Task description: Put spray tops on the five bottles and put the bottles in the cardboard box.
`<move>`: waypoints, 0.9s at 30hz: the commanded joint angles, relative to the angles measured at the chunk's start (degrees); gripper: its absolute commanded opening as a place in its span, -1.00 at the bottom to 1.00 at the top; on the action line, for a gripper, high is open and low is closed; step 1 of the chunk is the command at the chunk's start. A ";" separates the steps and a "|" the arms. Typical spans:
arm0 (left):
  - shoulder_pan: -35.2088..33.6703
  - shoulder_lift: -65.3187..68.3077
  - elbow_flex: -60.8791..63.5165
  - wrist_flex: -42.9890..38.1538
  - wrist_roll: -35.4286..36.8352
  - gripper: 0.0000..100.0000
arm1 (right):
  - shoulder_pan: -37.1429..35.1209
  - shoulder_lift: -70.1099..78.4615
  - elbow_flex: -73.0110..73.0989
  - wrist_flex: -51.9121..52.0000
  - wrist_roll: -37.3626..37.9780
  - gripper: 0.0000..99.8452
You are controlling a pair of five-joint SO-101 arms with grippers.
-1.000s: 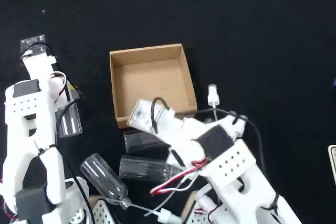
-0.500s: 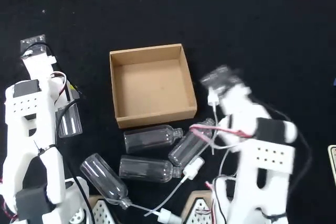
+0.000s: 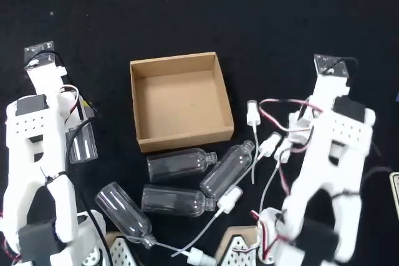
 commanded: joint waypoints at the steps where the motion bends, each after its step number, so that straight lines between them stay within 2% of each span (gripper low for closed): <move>1: -0.57 -2.46 -0.31 -0.44 0.62 -0.83 | 2.46 4.79 -2.77 -4.22 -1.05 -0.65; 8: -0.13 -2.46 -0.31 -0.44 0.62 -0.83 | 4.22 7.16 6.20 -12.40 -2.81 -0.65; 12: -0.04 -2.46 -0.31 -0.62 0.62 -0.83 | 0.35 7.16 10.59 -17.14 -8.35 -0.66; 18: -0.13 -2.46 -0.57 -0.44 0.62 -0.83 | -5.36 7.16 13.23 -16.79 -12.40 -0.66; 24: -0.57 -2.46 -0.75 -0.44 0.62 -0.83 | -5.10 7.60 13.67 -16.53 -11.96 -0.88; 27: -0.66 -2.46 -0.66 -0.44 0.62 -0.83 | -3.34 7.25 13.14 -16.53 -11.60 -0.91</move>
